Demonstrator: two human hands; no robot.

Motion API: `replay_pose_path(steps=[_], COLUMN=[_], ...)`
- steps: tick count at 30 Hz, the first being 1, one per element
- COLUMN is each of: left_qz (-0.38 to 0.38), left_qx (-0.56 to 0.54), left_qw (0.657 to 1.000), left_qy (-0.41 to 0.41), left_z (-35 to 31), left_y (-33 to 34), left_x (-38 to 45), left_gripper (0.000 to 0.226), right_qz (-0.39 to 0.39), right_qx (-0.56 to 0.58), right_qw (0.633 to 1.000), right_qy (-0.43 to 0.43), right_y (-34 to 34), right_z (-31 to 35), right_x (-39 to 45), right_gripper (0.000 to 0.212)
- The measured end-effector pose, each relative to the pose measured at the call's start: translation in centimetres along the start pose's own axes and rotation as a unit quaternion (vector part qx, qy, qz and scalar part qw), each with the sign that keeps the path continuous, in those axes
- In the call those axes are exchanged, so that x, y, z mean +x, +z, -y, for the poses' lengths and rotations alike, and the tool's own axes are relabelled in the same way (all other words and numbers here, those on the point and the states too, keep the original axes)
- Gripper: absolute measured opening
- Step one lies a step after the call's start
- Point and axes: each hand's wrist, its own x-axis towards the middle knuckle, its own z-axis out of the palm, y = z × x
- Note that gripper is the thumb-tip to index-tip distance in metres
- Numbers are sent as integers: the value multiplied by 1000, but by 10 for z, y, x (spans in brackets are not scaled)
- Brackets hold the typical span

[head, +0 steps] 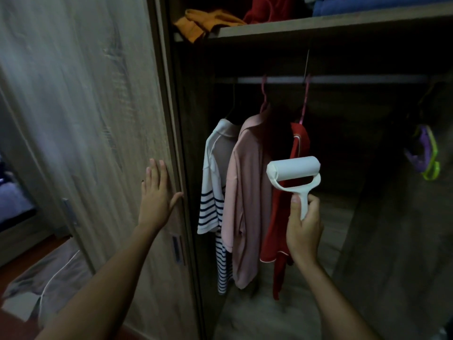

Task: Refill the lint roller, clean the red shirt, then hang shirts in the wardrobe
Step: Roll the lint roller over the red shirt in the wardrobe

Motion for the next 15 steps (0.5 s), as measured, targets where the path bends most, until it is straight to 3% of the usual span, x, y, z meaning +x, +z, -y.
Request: replay_pose_path(steps=[4,8,11,13,15], left_qz=[-80,-142,-90,-43,-28], left_qx=[4,-71,-99,-84,-63], left_qw=[997,972,964,975,985], left_qy=[4,171,228,200,160], left_z=[-24,-89,-154,-182,-196], left_y=[10,29,44,55,70], left_x=[-6,-6,-12,-18,-21], left_gripper=[87,60,50,60,52], right_qz=[-19,-9,-6,-3,-3], right_qx=[0,2,10,16,26], right_qw=[1000,1000,1000,1000,999], right_qy=[6,14,21,21,22], right_y=[-8,-12,-17,-19,-21], right_z=[-7,-16,-26,-30,-33], right_x=[9,24,43,51,62], right_gripper=[32,26,17,15,14])
